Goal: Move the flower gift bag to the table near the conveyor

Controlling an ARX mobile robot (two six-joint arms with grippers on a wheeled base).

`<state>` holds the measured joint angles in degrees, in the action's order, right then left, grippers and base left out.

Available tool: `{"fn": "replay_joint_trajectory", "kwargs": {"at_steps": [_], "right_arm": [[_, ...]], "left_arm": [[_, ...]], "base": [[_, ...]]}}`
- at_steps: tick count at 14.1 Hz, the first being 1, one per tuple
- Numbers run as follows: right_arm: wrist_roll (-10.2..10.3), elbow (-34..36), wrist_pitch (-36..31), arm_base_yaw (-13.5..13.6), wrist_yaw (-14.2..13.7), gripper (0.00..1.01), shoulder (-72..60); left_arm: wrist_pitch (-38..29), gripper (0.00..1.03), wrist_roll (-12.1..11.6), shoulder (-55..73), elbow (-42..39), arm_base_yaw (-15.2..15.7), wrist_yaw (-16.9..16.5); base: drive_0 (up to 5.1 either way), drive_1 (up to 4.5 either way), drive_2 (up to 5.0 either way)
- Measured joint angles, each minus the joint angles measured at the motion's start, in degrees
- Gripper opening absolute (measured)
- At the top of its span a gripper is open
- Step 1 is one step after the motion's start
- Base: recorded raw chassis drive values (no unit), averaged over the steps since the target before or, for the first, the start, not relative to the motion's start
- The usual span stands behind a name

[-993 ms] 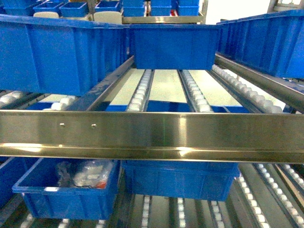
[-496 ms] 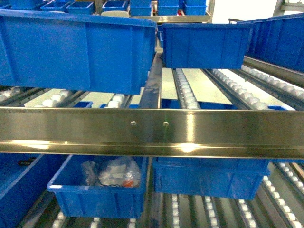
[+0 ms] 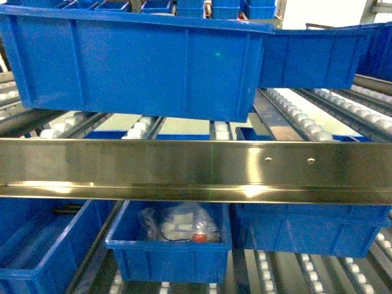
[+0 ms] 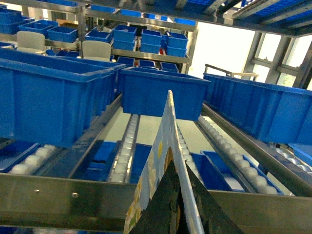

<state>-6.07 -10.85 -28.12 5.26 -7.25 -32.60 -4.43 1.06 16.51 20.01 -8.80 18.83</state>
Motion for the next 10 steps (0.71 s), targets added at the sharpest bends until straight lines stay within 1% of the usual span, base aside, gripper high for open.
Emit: {"fn": "replay_joint_trajectory", "kwargs": {"at_steps": [4, 10], "right_arm": [[0.00, 0.00, -0.11, 0.00, 0.00, 0.02, -0.04], [0.00, 0.00, -0.17, 0.00, 0.00, 0.02, 0.02]], "left_arm": [[0.00, 0.02, 0.00, 0.00, 0.00, 0.00, -0.02], [-0.02, 0.02, 0.00, 0.00, 0.00, 0.00, 0.00]], "base": [[-4.9, 2.46, 2.5], [-4.4, 0.93, 4.1]]}}
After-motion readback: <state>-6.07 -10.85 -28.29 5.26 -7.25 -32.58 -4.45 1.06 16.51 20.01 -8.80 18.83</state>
